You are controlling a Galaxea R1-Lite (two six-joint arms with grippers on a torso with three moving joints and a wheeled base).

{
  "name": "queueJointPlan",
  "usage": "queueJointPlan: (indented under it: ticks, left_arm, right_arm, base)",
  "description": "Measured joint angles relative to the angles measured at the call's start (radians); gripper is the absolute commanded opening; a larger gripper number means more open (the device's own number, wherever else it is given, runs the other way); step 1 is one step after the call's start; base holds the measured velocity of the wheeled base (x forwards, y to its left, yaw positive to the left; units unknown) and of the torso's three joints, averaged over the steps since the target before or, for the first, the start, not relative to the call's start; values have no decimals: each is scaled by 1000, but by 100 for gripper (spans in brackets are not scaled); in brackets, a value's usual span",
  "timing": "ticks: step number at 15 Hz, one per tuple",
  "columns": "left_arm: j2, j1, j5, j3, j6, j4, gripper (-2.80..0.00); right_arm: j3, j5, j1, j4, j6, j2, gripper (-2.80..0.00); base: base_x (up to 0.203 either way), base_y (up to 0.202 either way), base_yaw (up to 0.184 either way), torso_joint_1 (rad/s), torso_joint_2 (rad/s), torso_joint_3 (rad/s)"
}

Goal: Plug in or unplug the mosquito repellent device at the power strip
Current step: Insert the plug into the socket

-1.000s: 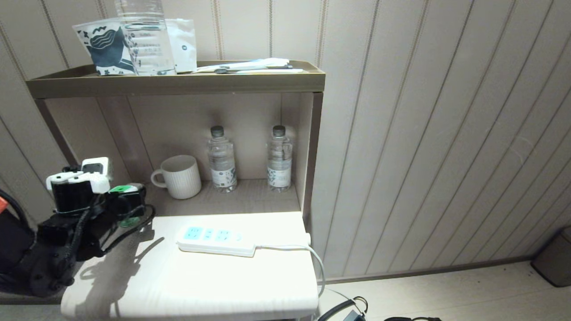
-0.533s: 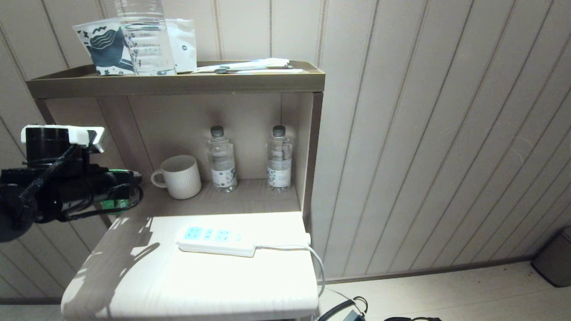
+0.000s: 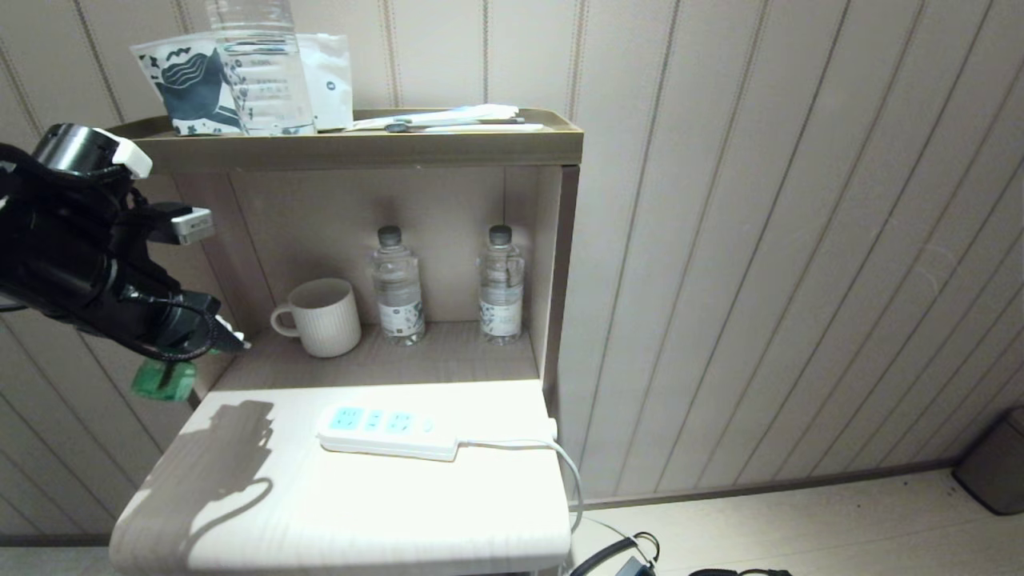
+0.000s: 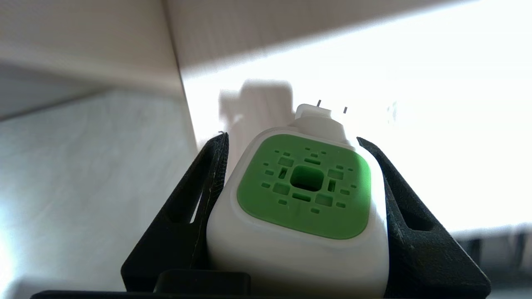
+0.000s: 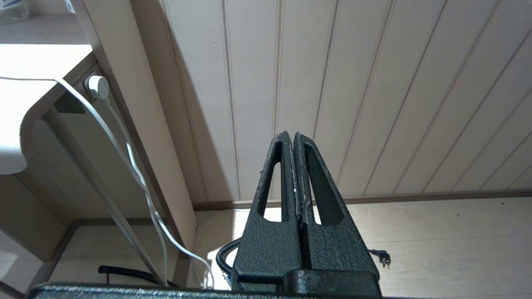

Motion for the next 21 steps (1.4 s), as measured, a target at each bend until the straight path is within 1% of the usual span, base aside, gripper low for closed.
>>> queueJointPlan:
  ticks: [2, 3, 5, 6, 7, 8, 9, 10, 12, 13, 16, 18, 19, 20, 21]
  left_arm:
    - [42, -2, -6, -134, 97, 216, -280]
    - [67, -7, -8, -212, 121, 302, -280]
    - [130, -26, -1, -369, 143, 455, -280]
    - [161, -45, 13, -421, 151, 520, -280]
    - [187, -70, 26, -442, 153, 579, -280]
    - [211, -92, 31, -453, 139, 625, -280]
    - [227, -110, 28, -458, 101, 638, -280]
    - [237, -123, 8, -461, 50, 632, -280]
    - [243, -150, -93, -463, -64, 591, -280]
    - [245, -171, -115, -463, -111, 585, -280]
    - [256, -230, -116, -463, -240, 607, -280]
    - [263, -259, -115, -463, -293, 617, -280]
    - [266, -270, -113, -463, -298, 615, -280]
    - [271, -282, -97, -463, -300, 613, -280]
    - [278, -292, -67, -463, -305, 611, -280]
  right_arm:
    - [0, 0, 0, 0, 0, 0, -280]
    - [0, 0, 0, 0, -1, 0, -280]
    - [0, 0, 0, 0, 0, 0, -280]
    - [0, 0, 0, 0, 0, 0, -280]
    - [0, 0, 0, 0, 0, 0, -280]
    - [0, 0, 0, 0, 0, 0, -280]
    - [0, 0, 0, 0, 0, 0, -280]
    - [0, 0, 0, 0, 0, 0, -280]
    - [0, 0, 0, 0, 0, 0, -280]
    - [0, 0, 0, 0, 0, 0, -280]
    - [0, 0, 0, 0, 0, 0, -280]
    - [0, 0, 0, 0, 0, 0, -280]
    - [0, 0, 0, 0, -1, 0, -280]
    - [0, 0, 0, 0, 0, 0, -280]
    - [0, 0, 0, 0, 0, 0, -280]
  base:
    - [0, 0, 0, 0, 0, 0]
    - [0, 0, 0, 0, 0, 0]
    - [0, 0, 0, 0, 0, 0]
    - [0, 0, 0, 0, 0, 0]
    - [0, 0, 0, 0, 0, 0]
    - [0, 0, 0, 0, 0, 0]
    - [0, 0, 0, 0, 0, 0]
    - [0, 0, 0, 0, 0, 0]
    - [0, 0, 0, 0, 0, 0]
    - [0, 0, 0, 0, 0, 0]
    - [0, 0, 0, 0, 0, 0]
    - [0, 0, 0, 0, 0, 0]
    - [0, 0, 0, 0, 0, 0]
    - [0, 0, 0, 0, 0, 0]
    - [0, 0, 0, 0, 0, 0]
